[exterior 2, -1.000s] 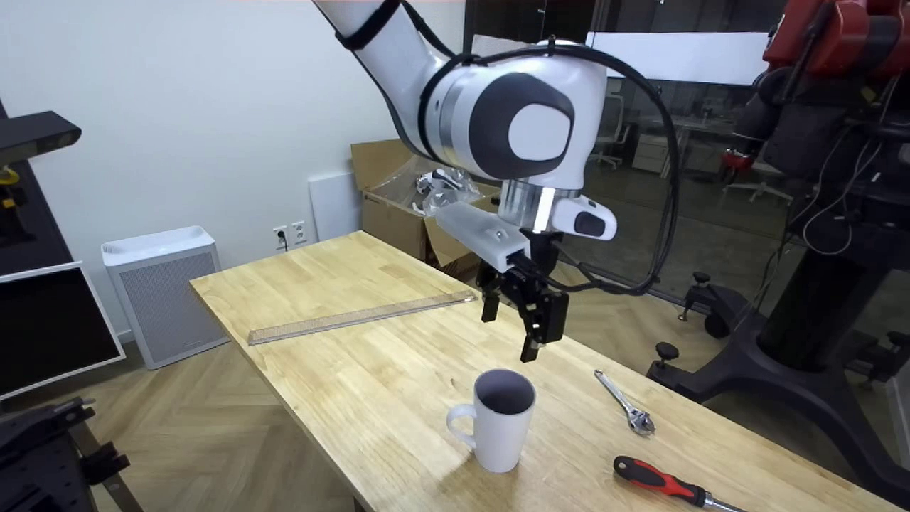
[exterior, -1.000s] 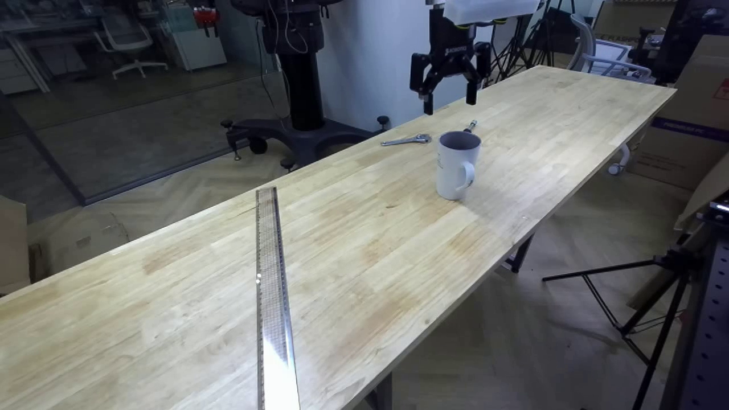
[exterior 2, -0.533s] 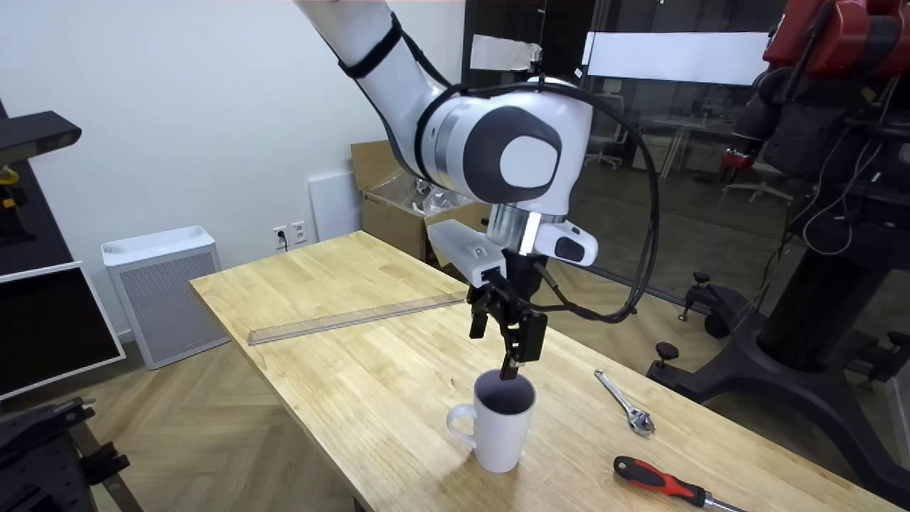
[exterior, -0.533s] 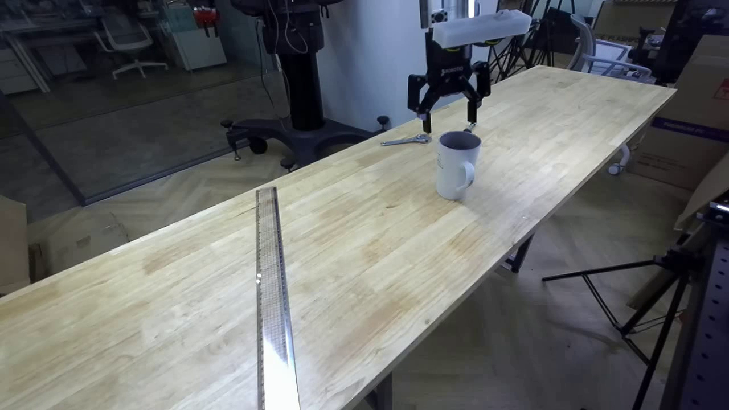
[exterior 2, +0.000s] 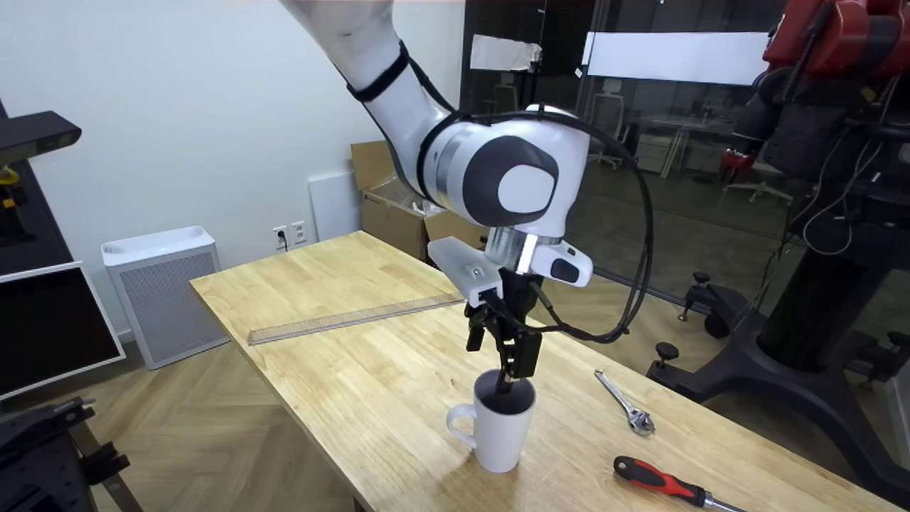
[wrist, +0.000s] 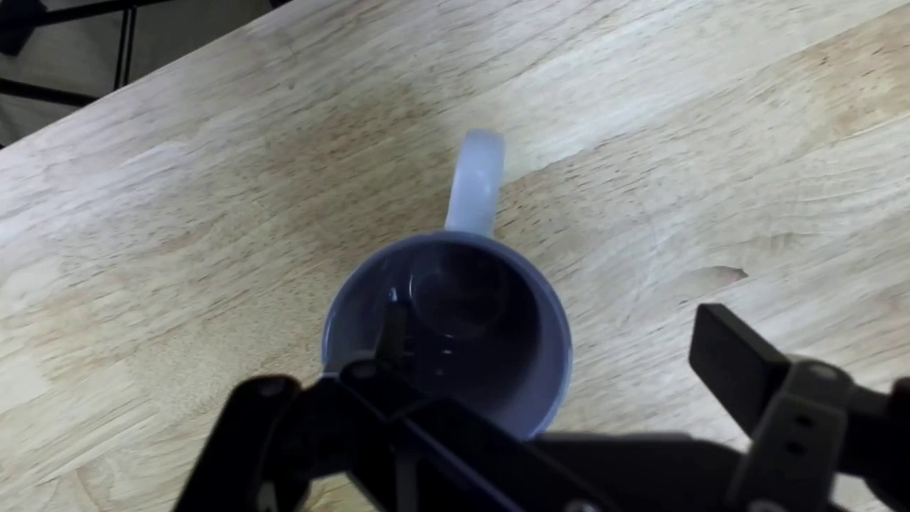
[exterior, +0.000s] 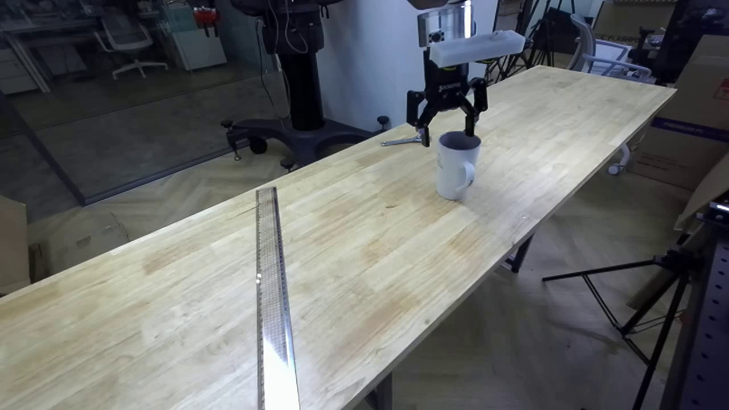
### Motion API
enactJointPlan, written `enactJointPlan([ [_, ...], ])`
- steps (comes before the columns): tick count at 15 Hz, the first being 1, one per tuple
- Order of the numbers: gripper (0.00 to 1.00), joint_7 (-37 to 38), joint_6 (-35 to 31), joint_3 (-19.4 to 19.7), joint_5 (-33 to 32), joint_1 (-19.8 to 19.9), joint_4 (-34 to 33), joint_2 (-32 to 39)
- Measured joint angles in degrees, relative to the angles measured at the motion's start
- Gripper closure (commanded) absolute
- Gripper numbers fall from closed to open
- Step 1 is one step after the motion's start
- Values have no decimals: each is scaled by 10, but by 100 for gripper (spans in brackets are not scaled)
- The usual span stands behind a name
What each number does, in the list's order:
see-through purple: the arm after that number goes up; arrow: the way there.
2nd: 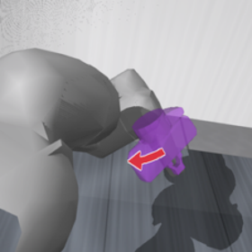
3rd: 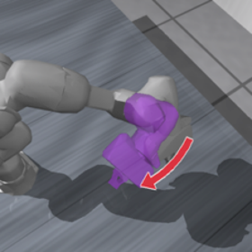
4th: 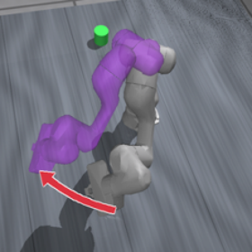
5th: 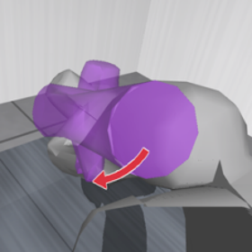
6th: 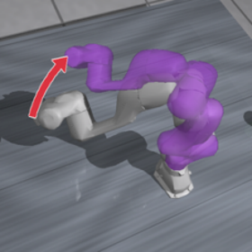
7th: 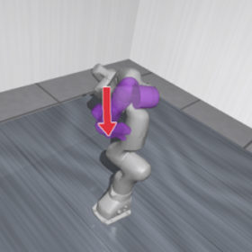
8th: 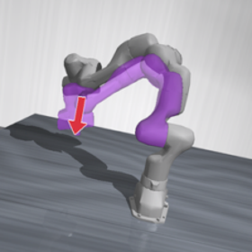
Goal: Move the white mug backward
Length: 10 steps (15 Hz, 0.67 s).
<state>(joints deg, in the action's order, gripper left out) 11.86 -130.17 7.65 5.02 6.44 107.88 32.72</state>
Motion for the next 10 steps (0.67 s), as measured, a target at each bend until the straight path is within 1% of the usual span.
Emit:
enactJointPlan([
  [1, 0, -2, -3, 0, 2, 0, 0, 4],
  [2, 25, -4, -6, -1, 5, 1, 0, 7],
  [3, 26, -5, -7, -1, 7, 1, -1, 11],
  [4, 32, -6, -9, -2, 8, 2, -1, 14],
  [5, 40, -7, -11, -2, 9, 3, -2, 17],
  [9, 67, -8, -18, -3, 11, 6, -3, 22],
  [10, 75, -9, -18, -3, 11, 7, -4, 23],
])
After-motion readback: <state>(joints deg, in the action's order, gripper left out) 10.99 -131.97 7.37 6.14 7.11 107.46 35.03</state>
